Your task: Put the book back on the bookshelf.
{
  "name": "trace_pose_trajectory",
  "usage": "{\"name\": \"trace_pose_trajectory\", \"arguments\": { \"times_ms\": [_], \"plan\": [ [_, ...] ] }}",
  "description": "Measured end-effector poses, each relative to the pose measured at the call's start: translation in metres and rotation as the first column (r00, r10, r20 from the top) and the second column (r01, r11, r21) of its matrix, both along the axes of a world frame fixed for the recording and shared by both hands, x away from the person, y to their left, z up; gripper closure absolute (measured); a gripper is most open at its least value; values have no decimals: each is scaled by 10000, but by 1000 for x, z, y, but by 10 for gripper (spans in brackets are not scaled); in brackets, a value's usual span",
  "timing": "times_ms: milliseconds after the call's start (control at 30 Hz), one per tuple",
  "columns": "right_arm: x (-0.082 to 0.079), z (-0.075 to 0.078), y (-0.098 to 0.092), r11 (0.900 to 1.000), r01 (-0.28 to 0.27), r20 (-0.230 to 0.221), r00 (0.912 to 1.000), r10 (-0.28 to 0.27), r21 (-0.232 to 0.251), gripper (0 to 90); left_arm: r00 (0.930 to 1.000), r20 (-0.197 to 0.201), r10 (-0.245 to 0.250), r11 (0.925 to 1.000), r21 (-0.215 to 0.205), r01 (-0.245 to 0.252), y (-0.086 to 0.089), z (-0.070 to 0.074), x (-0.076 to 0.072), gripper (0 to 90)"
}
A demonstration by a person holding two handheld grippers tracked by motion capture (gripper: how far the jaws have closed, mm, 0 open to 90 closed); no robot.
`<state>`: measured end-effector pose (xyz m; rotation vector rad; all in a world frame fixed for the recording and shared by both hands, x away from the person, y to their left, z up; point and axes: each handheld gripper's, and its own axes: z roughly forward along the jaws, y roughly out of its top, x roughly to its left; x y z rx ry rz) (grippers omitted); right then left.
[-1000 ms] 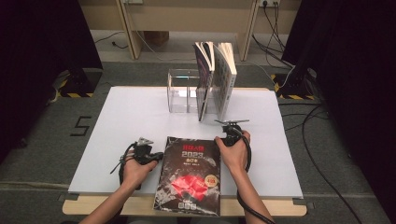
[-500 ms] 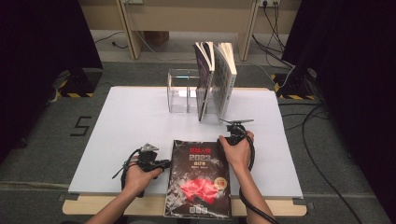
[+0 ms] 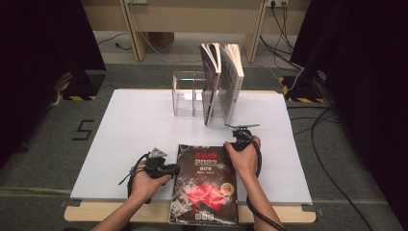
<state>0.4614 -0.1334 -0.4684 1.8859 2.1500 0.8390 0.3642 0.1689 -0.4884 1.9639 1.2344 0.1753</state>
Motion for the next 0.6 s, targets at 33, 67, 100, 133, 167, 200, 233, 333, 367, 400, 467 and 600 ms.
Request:
{"name": "trace_pose_trajectory", "arguments": {
  "times_ms": [33,67,100,133,167,200,233,333,367,400,467,600],
  "plan": [
    [0,0,0,10000,2,-39,10000,-2,1,539,10000,-62,-10,10000,-13,10,1,-1,0,713],
    [1,0,-1,10000,41,-58,10000,-40,63,539,10000,-33,32,10000,-36,-32,1,-2,0,720],
    [0,1,-1,9999,39,-100,9999,-38,93,539,10000,-35,25,10000,-15,-25,1,-2,0,722],
    [0,0,-1,9999,43,-99,9999,-41,136,539,10000,-57,15,10000,24,-15,0,-1,0,723],
    [0,1,-1,9997,119,-135,9998,-116,205,539,10000,-45,26,10000,48,-26,0,-1,0,724],
    [-1,1,-1,9994,211,-151,9997,-207,280,539,10000,-49,26,10000,59,-26,0,-1,0,725],
    [-2,1,-2,9989,248,-134,9996,-243,394,539,10000,-58,45,10000,54,-44,0,-1,0,726],
    [-4,1,-7,9946,425,-392,9985,-389,944,539,9999,-88,63,10000,-2,-63,1,-2,0,732],
    [-4,0,-9,9932,405,-473,9982,-355,1087,539,9999,-71,76,10000,0,-76,1,-2,0,733],
    [-6,0,-9,9915,454,-518,9979,-393,1216,539,9999,-64,96,10000,8,-96,1,-2,0,734],
    [-8,0,-10,9907,443,-591,9976,-369,1290,540,9999,-64,112,9999,-9,-112,1,-2,0,734],
    [-11,4,-9,9910,330,-431,9987,-276,1295,541,9998,-92,180,9998,-79,-181,1,-2,0,738]
  ]
}}
